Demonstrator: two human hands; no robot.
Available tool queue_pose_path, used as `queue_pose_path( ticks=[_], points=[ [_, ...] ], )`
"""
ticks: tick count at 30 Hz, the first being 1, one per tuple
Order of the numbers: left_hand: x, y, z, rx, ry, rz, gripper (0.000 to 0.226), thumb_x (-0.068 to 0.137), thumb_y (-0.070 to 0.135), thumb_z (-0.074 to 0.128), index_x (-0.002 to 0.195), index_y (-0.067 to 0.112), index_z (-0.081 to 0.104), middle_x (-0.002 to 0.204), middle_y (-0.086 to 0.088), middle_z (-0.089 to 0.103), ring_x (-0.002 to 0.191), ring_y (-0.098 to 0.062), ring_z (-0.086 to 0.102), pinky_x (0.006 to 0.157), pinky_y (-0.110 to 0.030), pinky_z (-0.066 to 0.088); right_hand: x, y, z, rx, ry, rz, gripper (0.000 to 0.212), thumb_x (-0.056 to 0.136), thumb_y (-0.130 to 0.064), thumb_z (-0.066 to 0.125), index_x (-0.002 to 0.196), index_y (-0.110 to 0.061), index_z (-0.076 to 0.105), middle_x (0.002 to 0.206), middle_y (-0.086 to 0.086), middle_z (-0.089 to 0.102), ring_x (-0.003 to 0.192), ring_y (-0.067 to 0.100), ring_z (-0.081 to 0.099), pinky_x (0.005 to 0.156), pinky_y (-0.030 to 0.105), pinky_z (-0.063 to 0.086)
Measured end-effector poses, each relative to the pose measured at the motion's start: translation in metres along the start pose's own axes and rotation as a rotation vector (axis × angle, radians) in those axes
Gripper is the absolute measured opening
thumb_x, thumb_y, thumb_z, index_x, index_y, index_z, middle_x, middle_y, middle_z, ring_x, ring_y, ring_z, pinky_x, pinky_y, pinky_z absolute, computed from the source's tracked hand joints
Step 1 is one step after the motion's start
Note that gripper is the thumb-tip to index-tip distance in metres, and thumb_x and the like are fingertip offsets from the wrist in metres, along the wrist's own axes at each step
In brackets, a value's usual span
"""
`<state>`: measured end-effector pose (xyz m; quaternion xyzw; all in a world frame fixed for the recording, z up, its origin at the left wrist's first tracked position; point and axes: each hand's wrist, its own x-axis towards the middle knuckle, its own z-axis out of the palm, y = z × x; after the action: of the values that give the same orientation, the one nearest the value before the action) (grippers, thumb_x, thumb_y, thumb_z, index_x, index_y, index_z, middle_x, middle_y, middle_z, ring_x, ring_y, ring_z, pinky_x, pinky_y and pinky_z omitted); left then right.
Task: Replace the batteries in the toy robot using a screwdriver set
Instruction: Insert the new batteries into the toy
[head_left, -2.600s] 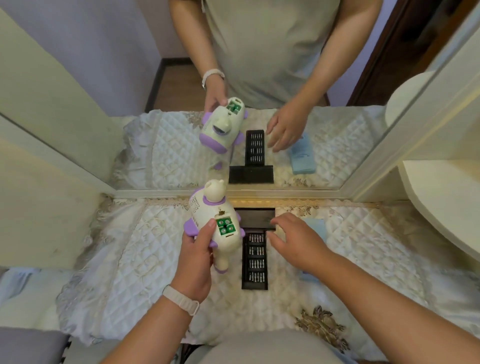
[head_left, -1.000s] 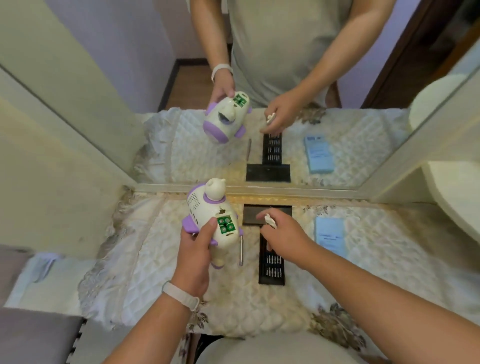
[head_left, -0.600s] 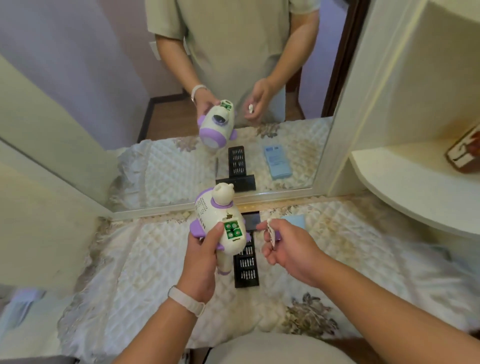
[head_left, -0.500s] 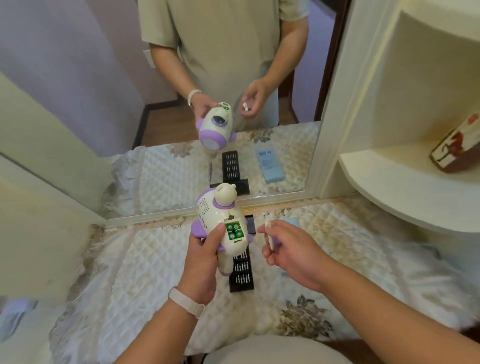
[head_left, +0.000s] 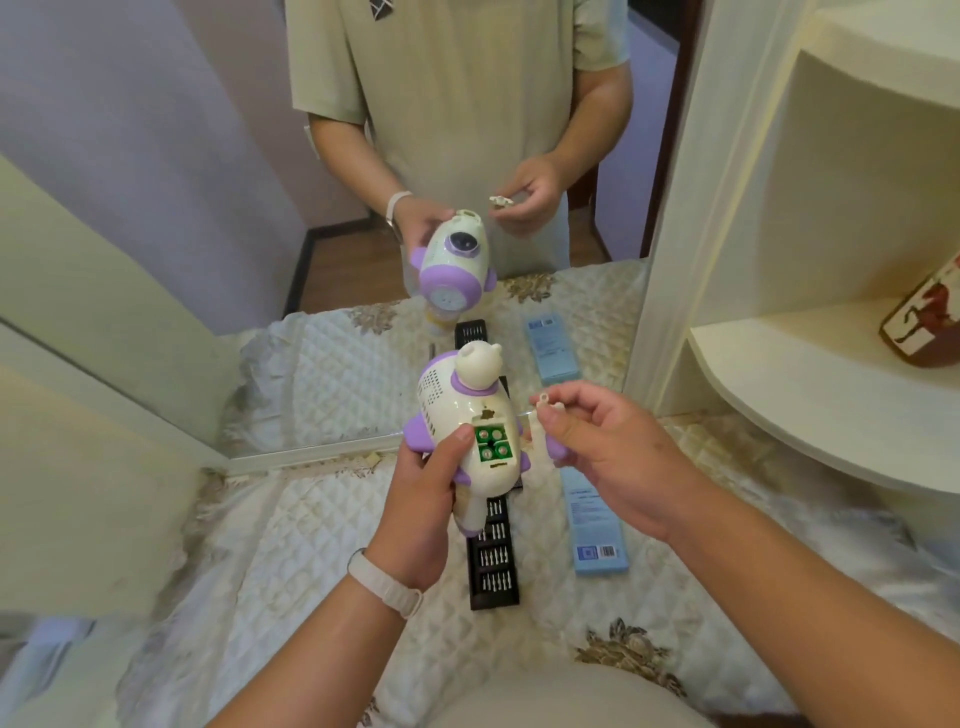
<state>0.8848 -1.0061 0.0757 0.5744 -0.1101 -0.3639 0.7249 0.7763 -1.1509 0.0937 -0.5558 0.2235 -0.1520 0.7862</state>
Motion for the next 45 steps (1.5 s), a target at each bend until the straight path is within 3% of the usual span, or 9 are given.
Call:
queue_pose_path(
  ticks=[4, 8, 14, 20, 24, 32, 36, 41, 45],
  points=[
    [0.004, 0.016, 0.002, 0.021, 0.017, 0.045, 0.049, 0.089, 0.026, 0.061, 0.129, -0.001, 0.054, 0.115, -0.032, 0.066, 0.092, -0.049, 0.07, 0.065, -0.034, 0.057, 0.012, -0.023, 0.013, 0.037, -0.105, -0.045, 0.009, 0.093, -0.005, 0.056, 0.101, -0.007, 0.06, 0.07, 0.004, 0.065, 0.067, 0.015, 0.061, 0.067, 0.032, 0.054],
    [0.005, 0.028, 0.006, 0.007, 0.014, 0.039, 0.051, 0.09, 0.027, 0.063, 0.133, 0.002, 0.052, 0.121, -0.031, 0.064, 0.099, -0.051, 0.067, 0.068, -0.034, 0.057, 0.017, -0.043, 0.022, -0.142, -0.133, -0.19, 0.008, 0.095, -0.004, 0.055, 0.095, -0.008, 0.062, 0.071, 0.002, 0.064, 0.072, 0.017, 0.061, 0.072, 0.041, 0.057],
    [0.001, 0.041, 0.019, -0.003, -0.047, 0.059, 0.049, 0.087, 0.028, 0.056, 0.129, 0.003, 0.058, 0.109, -0.026, 0.067, 0.089, -0.041, 0.069, 0.06, -0.028, 0.055, 0.017, -0.056, 0.032, -0.146, -0.15, -0.195, 0.01, 0.095, -0.007, 0.056, 0.094, -0.003, 0.065, 0.068, 0.004, 0.063, 0.065, 0.017, 0.059, 0.05, 0.036, 0.049],
    [-0.001, 0.046, 0.023, 0.033, -0.062, 0.038, 0.027, 0.096, 0.02, 0.052, 0.117, 0.008, 0.065, 0.093, -0.01, 0.072, 0.068, -0.015, 0.072, 0.053, -0.022, 0.054, 0.012, -0.059, 0.031, -0.234, -0.137, -0.182, 0.012, 0.095, -0.011, 0.059, 0.089, -0.003, 0.067, 0.074, 0.008, 0.065, 0.069, 0.016, 0.059, 0.058, 0.032, 0.049],
    [-0.002, 0.05, 0.026, 0.049, -0.045, 0.027, 0.042, 0.087, 0.029, 0.057, 0.121, 0.004, 0.063, 0.091, -0.011, 0.071, 0.07, -0.018, 0.072, 0.054, -0.023, 0.053, 0.008, -0.059, 0.032, -0.221, -0.122, -0.162, 0.012, 0.094, -0.012, 0.06, 0.087, -0.01, 0.069, 0.074, 0.008, 0.065, 0.069, 0.013, 0.058, 0.059, 0.025, 0.049],
    [-0.009, 0.051, 0.024, 0.057, -0.073, -0.003, 0.025, 0.1, 0.023, 0.048, 0.117, 0.012, 0.061, 0.078, -0.001, 0.073, 0.061, -0.013, 0.071, 0.051, -0.02, 0.052, 0.007, -0.052, 0.036, -0.172, -0.081, -0.15, 0.014, 0.094, -0.014, 0.059, 0.088, -0.01, 0.071, 0.076, 0.006, 0.066, 0.069, 0.013, 0.057, 0.057, 0.023, 0.047],
    [-0.013, 0.052, 0.021, 0.055, 0.0, 0.044, 0.034, 0.097, 0.026, 0.054, 0.123, 0.005, 0.061, 0.092, -0.01, 0.073, 0.077, -0.022, 0.073, 0.057, -0.022, 0.054, 0.006, -0.051, 0.036, -0.217, -0.121, -0.168, 0.017, 0.095, -0.014, 0.057, 0.085, -0.009, 0.07, 0.075, 0.004, 0.067, 0.069, 0.016, 0.054, 0.061, 0.023, 0.047],
    [-0.014, 0.05, 0.014, 0.026, 0.098, 0.143, 0.071, 0.074, 0.042, 0.071, 0.13, 0.0, 0.055, 0.111, -0.022, 0.067, 0.101, -0.038, 0.065, 0.064, -0.026, 0.054, 0.005, -0.049, 0.039, -0.208, -0.13, -0.178, 0.004, 0.089, -0.012, 0.065, 0.091, -0.015, 0.066, 0.079, 0.003, 0.059, 0.069, 0.012, 0.055, 0.064, 0.027, 0.051],
    [-0.014, 0.049, 0.01, -0.012, 0.073, 0.179, 0.07, 0.072, 0.04, 0.073, 0.129, 0.003, 0.054, 0.12, -0.03, 0.064, 0.111, -0.05, 0.062, 0.066, -0.03, 0.054, 0.006, -0.046, 0.04, -0.174, -0.066, -0.113, 0.032, 0.077, -0.022, 0.077, 0.103, -0.023, 0.059, 0.096, 0.005, 0.055, 0.077, 0.011, 0.056, 0.066, 0.022, 0.05]
  ],
)
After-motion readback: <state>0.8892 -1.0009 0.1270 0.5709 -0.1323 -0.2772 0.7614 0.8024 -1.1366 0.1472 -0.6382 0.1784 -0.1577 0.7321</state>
